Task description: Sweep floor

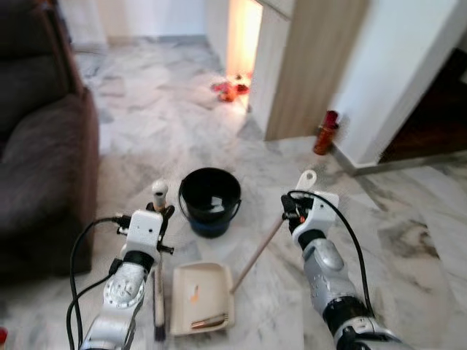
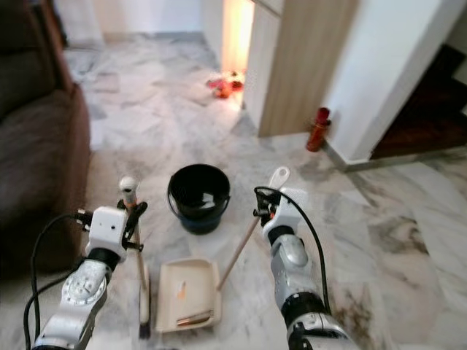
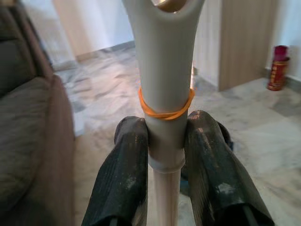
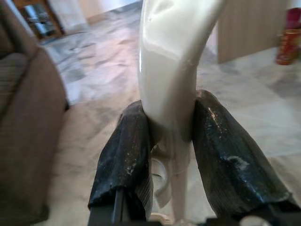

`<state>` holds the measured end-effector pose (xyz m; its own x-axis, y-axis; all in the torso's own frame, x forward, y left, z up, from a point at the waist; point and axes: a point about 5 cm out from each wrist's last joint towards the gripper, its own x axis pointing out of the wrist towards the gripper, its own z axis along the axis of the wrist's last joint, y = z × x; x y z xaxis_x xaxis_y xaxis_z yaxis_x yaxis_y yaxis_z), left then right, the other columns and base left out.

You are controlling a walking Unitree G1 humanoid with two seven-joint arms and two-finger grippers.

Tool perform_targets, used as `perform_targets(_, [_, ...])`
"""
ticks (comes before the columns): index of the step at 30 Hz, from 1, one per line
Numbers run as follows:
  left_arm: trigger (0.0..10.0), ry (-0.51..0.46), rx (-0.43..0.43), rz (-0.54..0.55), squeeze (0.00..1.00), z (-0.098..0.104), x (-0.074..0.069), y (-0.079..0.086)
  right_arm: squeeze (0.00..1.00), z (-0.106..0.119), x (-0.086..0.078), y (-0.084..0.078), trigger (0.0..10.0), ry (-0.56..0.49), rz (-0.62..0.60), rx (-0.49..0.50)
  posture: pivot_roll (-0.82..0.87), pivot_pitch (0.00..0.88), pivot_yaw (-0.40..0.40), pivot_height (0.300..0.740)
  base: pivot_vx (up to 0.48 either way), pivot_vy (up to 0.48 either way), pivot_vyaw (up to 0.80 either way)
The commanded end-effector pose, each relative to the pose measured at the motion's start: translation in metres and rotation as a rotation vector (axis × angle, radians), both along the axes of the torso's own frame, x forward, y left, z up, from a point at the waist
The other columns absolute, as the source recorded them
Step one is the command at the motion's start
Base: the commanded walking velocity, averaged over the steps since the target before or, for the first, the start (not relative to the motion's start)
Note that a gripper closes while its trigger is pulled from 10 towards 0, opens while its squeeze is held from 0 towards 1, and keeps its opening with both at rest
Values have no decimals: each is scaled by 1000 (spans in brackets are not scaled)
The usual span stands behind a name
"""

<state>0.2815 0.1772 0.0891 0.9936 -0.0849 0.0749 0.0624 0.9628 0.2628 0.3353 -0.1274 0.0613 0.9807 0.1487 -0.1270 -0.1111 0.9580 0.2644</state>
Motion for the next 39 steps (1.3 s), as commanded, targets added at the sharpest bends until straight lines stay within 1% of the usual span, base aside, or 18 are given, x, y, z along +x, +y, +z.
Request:
perform_targets(1, [10000, -27, 0, -8, 0, 6, 2, -4, 0, 8, 4, -7, 10000, -33, -30, 17, 108, 0, -72, 740, 0, 0, 0])
perform_targets(10, [10000, -24, 0, -6, 0, 6, 3, -4, 0, 8, 5, -10, 10000, -33, -38, 16, 103, 0, -71, 740, 0, 0, 0])
perform_targets(39, [10000, -23, 5, -7, 0, 5, 3, -3, 0, 8, 5, -8, 10000, -31, -34, 21, 108, 0, -71, 740, 295, 0, 0])
